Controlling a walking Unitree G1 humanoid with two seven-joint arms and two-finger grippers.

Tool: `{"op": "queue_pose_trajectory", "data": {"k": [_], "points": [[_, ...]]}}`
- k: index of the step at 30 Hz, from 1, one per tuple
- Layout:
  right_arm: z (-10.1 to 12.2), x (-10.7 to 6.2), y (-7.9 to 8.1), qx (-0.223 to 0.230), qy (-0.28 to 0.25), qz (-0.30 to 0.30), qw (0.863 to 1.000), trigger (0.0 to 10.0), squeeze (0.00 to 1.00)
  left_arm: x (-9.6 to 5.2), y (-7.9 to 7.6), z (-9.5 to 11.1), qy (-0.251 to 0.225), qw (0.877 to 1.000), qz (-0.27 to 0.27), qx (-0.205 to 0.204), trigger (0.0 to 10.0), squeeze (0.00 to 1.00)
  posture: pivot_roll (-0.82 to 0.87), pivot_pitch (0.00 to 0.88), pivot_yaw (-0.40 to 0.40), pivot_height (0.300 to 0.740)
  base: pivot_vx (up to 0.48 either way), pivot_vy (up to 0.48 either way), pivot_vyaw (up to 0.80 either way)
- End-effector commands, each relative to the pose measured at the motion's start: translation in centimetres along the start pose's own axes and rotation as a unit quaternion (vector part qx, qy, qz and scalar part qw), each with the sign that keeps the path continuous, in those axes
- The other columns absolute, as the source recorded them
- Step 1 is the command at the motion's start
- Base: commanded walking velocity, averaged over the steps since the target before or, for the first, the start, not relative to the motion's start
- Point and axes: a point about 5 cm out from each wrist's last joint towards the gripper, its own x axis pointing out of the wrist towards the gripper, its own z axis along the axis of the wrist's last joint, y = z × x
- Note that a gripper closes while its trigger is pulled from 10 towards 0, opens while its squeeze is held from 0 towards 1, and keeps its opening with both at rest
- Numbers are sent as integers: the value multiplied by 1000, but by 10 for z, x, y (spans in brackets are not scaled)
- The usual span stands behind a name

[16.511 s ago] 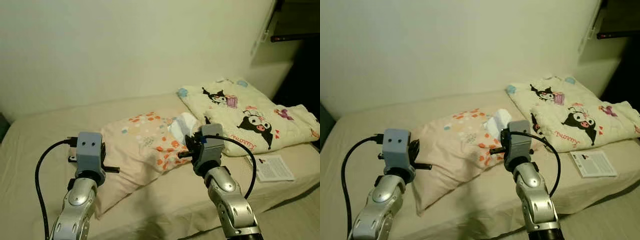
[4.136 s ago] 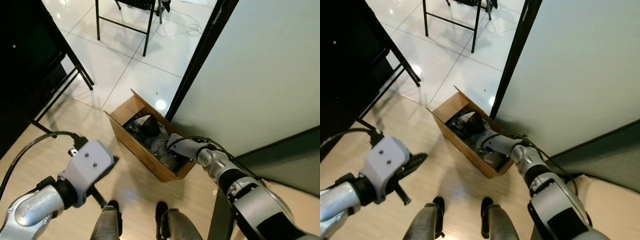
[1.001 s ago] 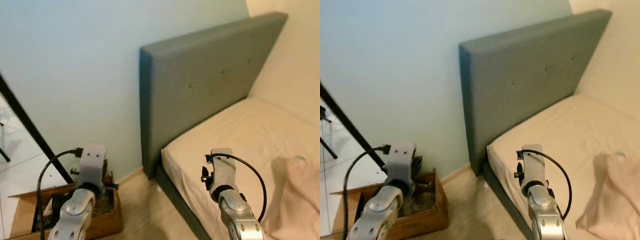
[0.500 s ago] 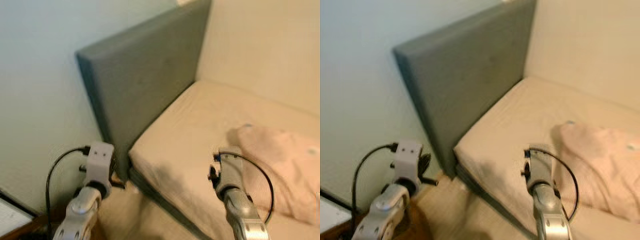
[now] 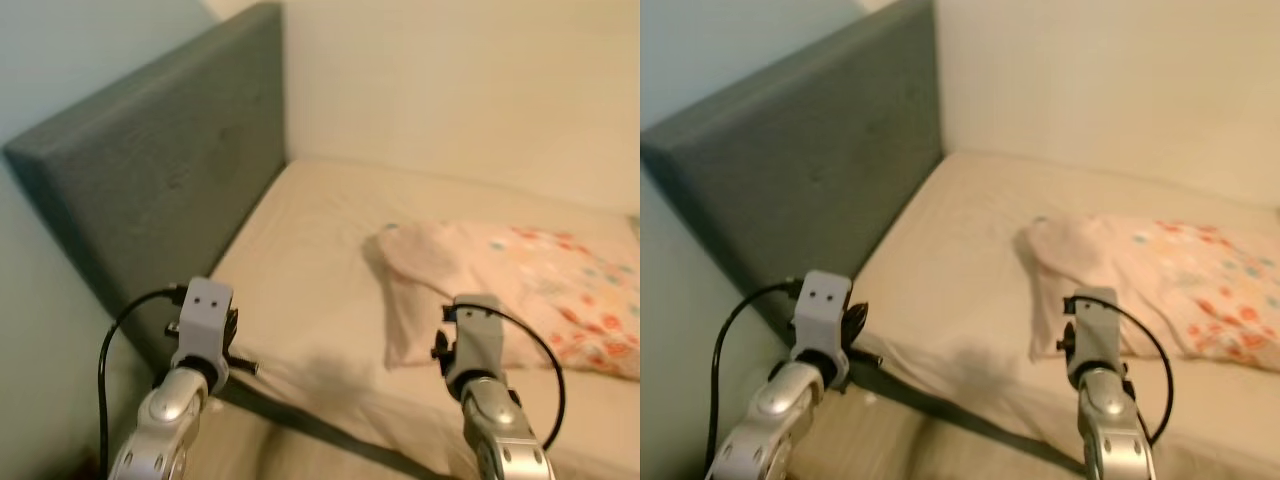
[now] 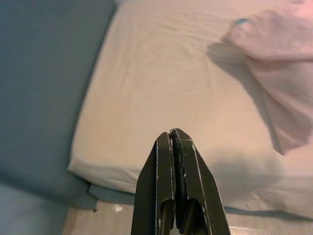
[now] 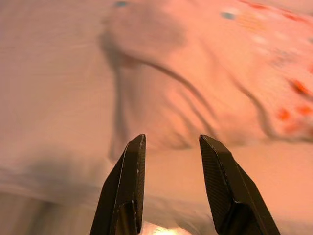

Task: Clean up the room

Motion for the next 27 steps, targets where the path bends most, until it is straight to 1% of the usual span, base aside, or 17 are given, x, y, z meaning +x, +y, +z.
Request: {"op": "queue_pose_trajectory", "data": {"k": [1,20,21,23,25,27], "points": [[-6,-2,3,3,13,3,1000,10000,0,-1,1,-7,13,1000,1,1,10000,0,-68,146,3,740,0,0,-800],[-3,-1,4,1,10,5,1000,10000,0,1,0,-7,11,1000,0,-2,10000,0,-71,145,0,740,0,0,-800],[-3,-2,3,0,5,3,1000,10000,0,1,0,-7,11,1000,1,-2,10000,0,-71,145,0,740,0,0,-563],[-3,-1,3,-17,5,3,1000,10000,0,1,1,-7,9,1000,2,-5,10000,0,-70,143,-1,740,0,0,0],[-3,-1,3,-17,7,3,1000,10000,0,0,1,-7,10,1000,4,-7,10000,0,-70,143,-1,740,0,0,0],[-3,0,4,-13,7,6,1000,10000,0,-1,2,-8,13,1000,10,-17,10000,0,-69,141,-5,740,0,0,0]]}}
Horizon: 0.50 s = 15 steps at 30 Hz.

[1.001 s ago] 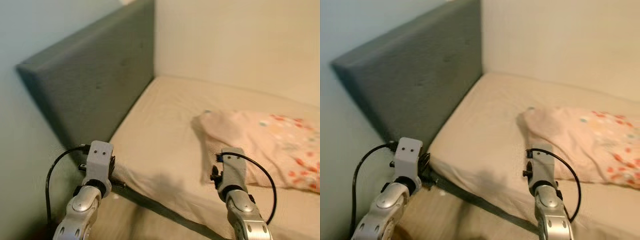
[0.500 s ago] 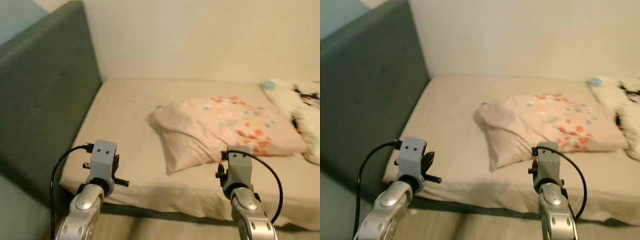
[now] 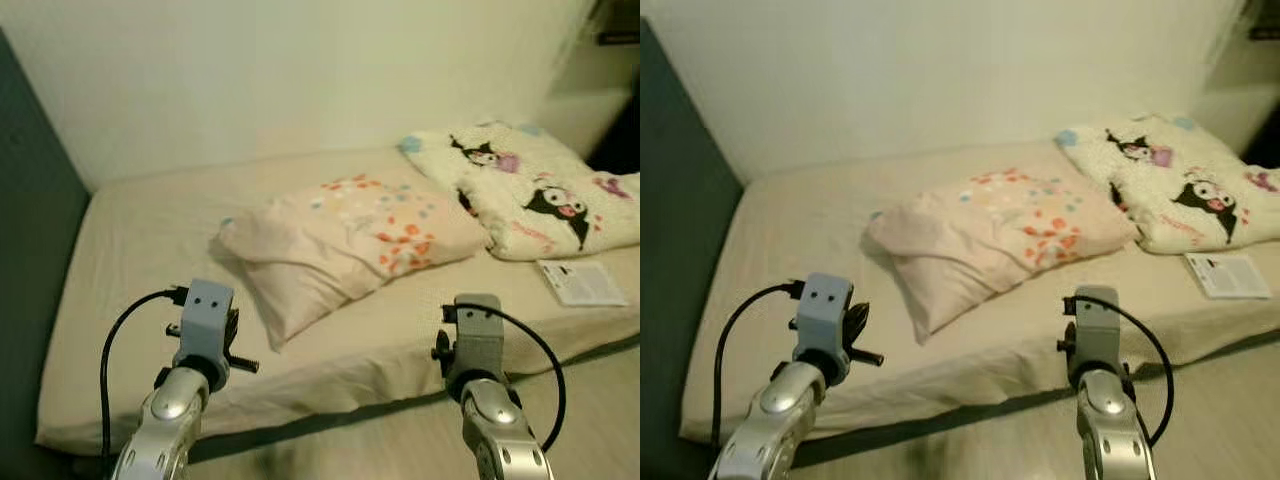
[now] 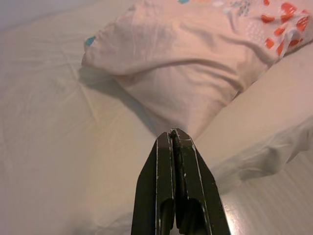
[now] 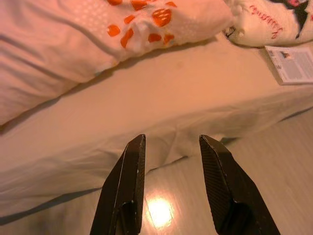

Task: Clean up the room

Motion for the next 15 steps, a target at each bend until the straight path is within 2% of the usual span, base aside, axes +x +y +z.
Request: {"op": "queue_pose_trajectory", "data": {"k": [1,9,15], "points": [[-2,0,3,0,5,5,1000,10000,0,-3,3,-5,11,1000,11,-10,10000,0,-69,141,-5,740,0,0,0],[-1,1,5,2,5,14,1000,10000,0,-4,2,-4,2,1000,11,-27,10000,0,-68,138,-13,740,0,0,0],[0,2,5,1,3,15,1000,10000,0,-4,0,-1,-6,999,7,-35,10000,0,-70,133,-14,740,336,0,0]]}}
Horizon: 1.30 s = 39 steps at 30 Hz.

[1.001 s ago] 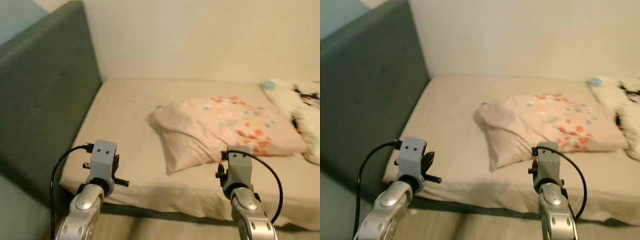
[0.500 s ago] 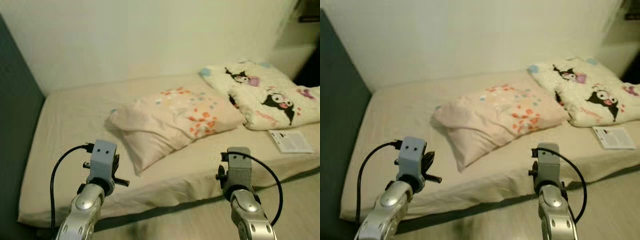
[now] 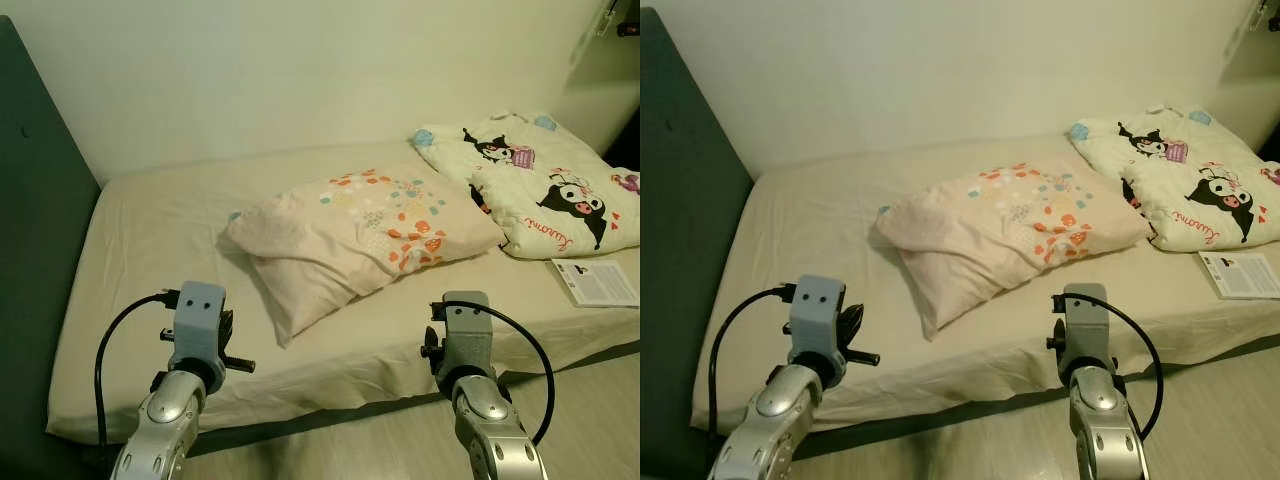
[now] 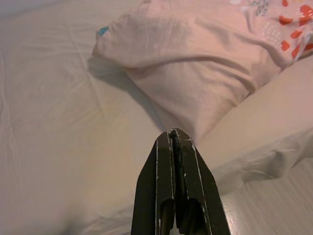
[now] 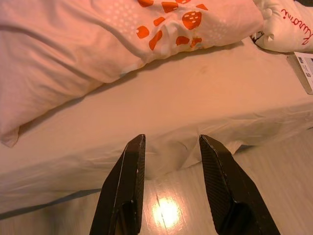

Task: Clean up the room

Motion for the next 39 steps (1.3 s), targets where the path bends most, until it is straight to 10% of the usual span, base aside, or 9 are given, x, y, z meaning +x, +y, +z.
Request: {"op": "queue_pose_trajectory", "data": {"k": [1,39], "points": [[-3,0,0,0,7,2,1000,10000,0,-2,0,1,-6,1000,-1,-9,10000,0,-70,132,-15,740,356,0,0],[4,6,9,9,-2,26,1000,10000,0,-1,9,-2,5,999,31,6,10000,0,-65,126,-9,711,103,0,0]]}}
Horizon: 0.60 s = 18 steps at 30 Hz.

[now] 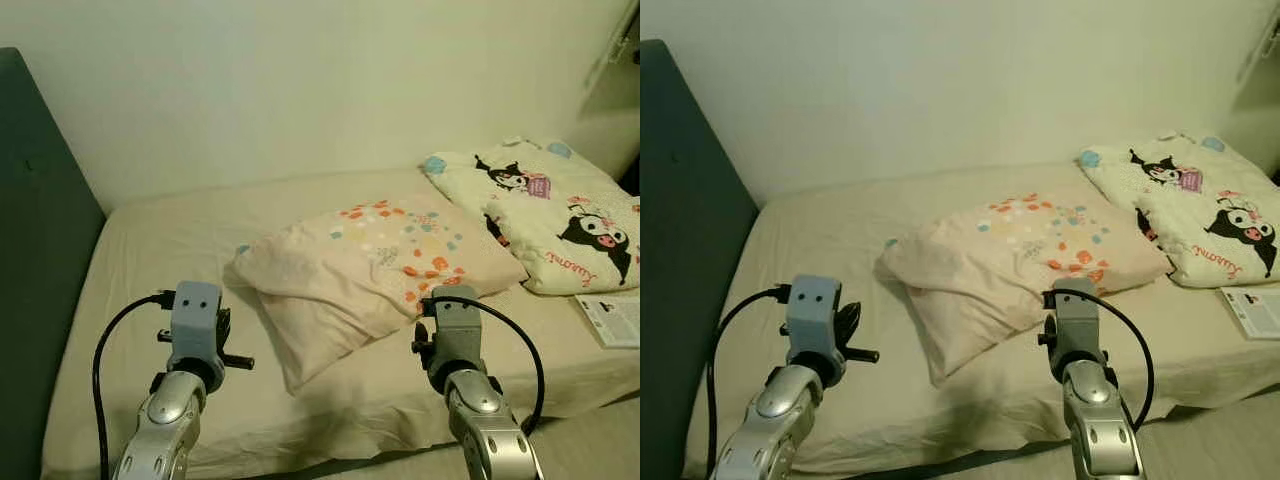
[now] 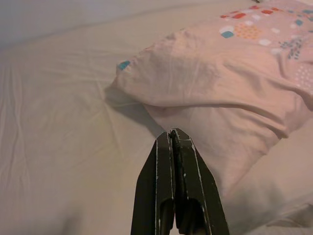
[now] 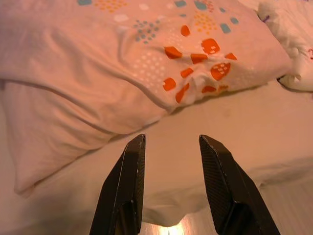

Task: Clean up the room

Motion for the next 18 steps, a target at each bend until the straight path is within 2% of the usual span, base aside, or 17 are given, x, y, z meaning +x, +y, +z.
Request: {"op": "queue_pose_trajectory", "data": {"k": [1,18], "points": [[0,1,0,14,0,0,1000,10000,0,0,5,-3,10,1000,9,8,10000,0,-65,127,-9,706,0,0,0],[-3,-1,1,23,6,2,1000,10000,0,0,6,-5,17,1000,16,17,10000,0,-59,137,-6,646,0,0,0]]}}
